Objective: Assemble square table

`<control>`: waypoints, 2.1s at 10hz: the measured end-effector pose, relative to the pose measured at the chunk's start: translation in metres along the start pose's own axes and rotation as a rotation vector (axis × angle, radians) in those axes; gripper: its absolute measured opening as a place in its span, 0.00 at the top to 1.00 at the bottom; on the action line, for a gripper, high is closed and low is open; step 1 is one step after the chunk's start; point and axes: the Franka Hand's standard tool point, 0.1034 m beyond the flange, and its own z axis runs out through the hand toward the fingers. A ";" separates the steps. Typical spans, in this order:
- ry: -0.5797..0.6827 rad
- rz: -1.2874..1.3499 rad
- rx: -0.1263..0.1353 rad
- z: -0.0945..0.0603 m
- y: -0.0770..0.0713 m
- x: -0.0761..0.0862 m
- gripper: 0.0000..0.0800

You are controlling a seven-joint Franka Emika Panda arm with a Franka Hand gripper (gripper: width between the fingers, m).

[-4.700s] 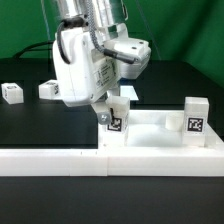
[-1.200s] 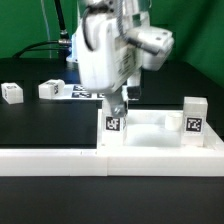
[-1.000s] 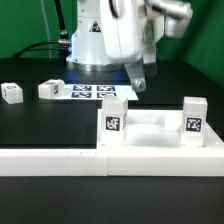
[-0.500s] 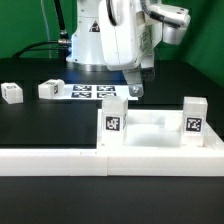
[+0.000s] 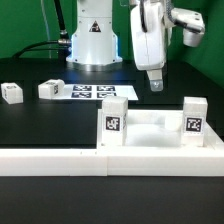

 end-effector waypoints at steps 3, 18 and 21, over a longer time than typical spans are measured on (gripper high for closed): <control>0.003 -0.004 -0.027 0.005 0.008 -0.001 0.19; 0.046 -0.213 0.009 0.052 0.040 0.043 0.19; 0.051 -0.207 -0.041 0.066 0.039 0.051 0.19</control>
Offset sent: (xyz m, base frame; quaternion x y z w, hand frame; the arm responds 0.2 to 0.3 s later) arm 0.0000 0.0000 0.0000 0.0000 0.0000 0.0000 1.0000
